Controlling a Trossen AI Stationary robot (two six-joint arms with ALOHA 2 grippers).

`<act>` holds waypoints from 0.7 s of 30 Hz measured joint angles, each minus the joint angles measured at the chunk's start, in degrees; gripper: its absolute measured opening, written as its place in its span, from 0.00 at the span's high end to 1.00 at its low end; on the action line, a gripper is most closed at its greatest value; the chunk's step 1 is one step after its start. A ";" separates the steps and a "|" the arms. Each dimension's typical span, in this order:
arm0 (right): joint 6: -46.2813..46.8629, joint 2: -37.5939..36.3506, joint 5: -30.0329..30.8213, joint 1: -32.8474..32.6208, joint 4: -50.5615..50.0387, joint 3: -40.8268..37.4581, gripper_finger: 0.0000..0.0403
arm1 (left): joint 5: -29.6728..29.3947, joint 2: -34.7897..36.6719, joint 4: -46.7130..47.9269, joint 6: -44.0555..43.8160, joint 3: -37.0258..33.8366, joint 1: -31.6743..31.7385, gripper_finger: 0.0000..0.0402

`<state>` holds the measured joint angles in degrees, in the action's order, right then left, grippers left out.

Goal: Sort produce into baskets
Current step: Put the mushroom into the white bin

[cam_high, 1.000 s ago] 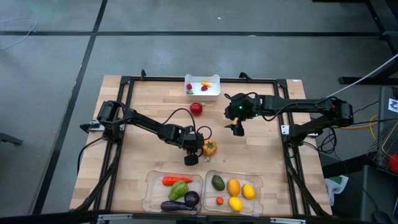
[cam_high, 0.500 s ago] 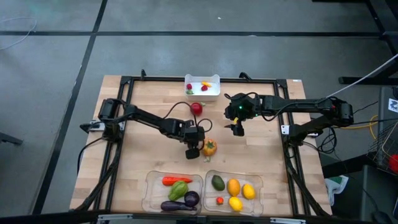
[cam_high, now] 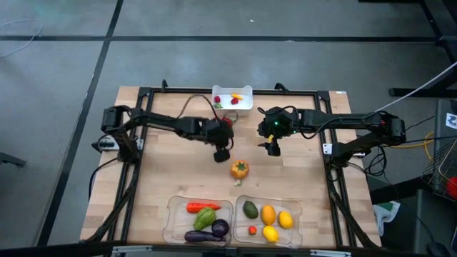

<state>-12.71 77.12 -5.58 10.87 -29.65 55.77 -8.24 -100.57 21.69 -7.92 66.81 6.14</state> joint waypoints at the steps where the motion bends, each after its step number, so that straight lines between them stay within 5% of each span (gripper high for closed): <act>1: 0.00 0.00 0.00 0.01 0.01 0.00 0.24 | 0.01 0.45 -0.14 0.43 0.00 1.02 0.92; 21: -0.02 0.00 0.00 0.02 0.04 0.00 0.24 | 0.05 2.44 -13.58 -6.64 0.00 21.65 0.92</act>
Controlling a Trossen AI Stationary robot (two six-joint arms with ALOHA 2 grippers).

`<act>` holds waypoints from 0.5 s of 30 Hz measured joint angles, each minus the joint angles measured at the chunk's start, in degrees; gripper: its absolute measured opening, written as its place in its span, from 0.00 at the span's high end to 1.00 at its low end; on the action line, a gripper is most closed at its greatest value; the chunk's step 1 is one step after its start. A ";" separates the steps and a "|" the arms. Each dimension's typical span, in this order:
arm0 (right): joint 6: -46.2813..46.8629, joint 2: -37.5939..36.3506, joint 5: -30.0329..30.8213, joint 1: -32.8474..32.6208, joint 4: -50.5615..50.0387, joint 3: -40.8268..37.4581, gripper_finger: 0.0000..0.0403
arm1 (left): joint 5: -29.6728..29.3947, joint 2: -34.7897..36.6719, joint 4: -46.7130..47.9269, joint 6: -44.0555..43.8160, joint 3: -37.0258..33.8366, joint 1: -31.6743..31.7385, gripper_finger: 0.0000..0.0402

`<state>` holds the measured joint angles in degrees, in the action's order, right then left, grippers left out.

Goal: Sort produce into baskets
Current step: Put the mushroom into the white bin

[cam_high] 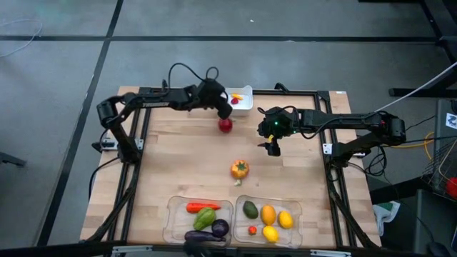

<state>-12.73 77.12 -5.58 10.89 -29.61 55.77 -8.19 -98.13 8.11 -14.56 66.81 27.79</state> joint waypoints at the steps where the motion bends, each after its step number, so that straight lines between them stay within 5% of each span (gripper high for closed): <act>1: 0.02 0.00 0.00 0.00 0.00 0.00 0.24 | 0.00 0.00 -0.05 -0.54 0.00 0.68 0.92; 15: 0.01 0.00 0.00 0.00 0.02 0.00 0.24 | 0.13 0.00 0.45 -4.86 0.00 4.20 0.92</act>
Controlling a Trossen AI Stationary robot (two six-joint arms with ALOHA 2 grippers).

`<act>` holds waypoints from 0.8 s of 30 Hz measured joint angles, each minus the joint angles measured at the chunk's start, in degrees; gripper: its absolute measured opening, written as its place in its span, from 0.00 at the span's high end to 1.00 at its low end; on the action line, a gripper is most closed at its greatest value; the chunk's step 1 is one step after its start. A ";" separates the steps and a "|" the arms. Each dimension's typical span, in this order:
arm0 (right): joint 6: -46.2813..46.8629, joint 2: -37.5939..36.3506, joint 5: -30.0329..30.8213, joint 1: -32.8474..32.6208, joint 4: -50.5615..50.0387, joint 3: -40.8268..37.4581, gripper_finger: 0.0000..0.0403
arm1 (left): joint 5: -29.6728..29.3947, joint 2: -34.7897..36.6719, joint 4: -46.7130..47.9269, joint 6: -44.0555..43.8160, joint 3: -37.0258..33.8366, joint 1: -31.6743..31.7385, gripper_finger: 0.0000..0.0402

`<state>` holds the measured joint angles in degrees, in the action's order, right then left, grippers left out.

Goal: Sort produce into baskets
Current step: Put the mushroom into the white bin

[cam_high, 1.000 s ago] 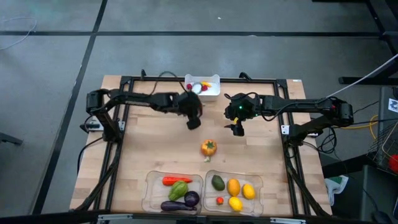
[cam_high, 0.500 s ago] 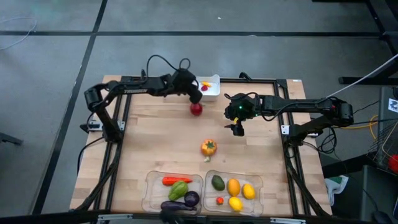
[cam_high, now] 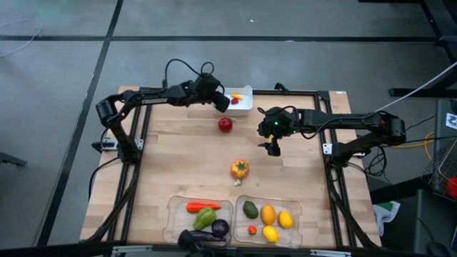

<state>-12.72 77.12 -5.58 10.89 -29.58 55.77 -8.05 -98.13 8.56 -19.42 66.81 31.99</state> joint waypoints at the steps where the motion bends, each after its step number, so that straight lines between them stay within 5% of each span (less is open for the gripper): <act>1: 0.00 0.00 0.00 -0.02 0.00 0.00 0.24 | 0.00 0.00 0.00 0.00 0.00 0.00 0.92; 24: 0.00 0.00 0.00 -0.02 0.04 0.00 0.24 | -0.07 -3.89 6.10 3.30 0.07 0.04 0.92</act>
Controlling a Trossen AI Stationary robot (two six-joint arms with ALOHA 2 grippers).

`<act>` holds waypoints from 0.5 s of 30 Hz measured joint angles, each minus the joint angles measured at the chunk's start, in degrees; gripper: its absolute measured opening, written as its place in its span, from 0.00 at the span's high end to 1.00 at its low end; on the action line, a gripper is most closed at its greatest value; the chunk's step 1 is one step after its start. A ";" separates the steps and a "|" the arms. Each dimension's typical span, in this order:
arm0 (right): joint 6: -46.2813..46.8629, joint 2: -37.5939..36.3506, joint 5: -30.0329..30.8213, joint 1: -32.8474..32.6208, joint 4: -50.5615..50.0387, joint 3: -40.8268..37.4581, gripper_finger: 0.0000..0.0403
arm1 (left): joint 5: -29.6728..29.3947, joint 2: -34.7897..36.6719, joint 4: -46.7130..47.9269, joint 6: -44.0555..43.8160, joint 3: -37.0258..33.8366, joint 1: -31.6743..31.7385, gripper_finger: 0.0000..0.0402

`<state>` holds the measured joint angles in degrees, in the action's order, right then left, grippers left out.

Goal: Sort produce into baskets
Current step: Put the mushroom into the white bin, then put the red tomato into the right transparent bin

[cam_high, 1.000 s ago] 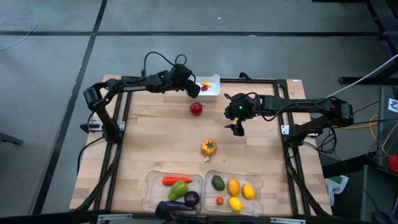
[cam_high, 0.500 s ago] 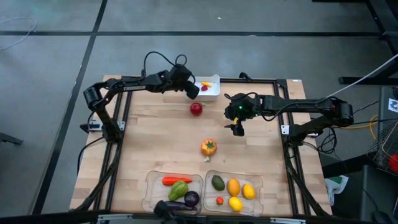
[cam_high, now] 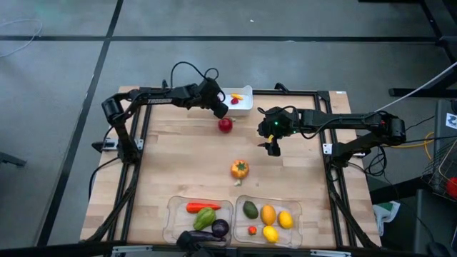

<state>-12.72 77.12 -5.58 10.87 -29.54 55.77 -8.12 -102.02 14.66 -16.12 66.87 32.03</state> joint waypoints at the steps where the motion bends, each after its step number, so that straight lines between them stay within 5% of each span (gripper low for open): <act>1: -0.01 0.00 0.00 0.01 0.00 0.00 0.24 | 0.02 -0.13 -0.04 0.01 0.00 0.00 0.92; 15: -0.01 0.00 0.00 0.01 -0.02 0.00 0.24 | 0.00 -0.15 -0.37 1.62 0.00 0.00 0.71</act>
<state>-12.73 77.12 -5.58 10.89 -29.56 55.77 -8.12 -102.17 14.28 -14.50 66.87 32.03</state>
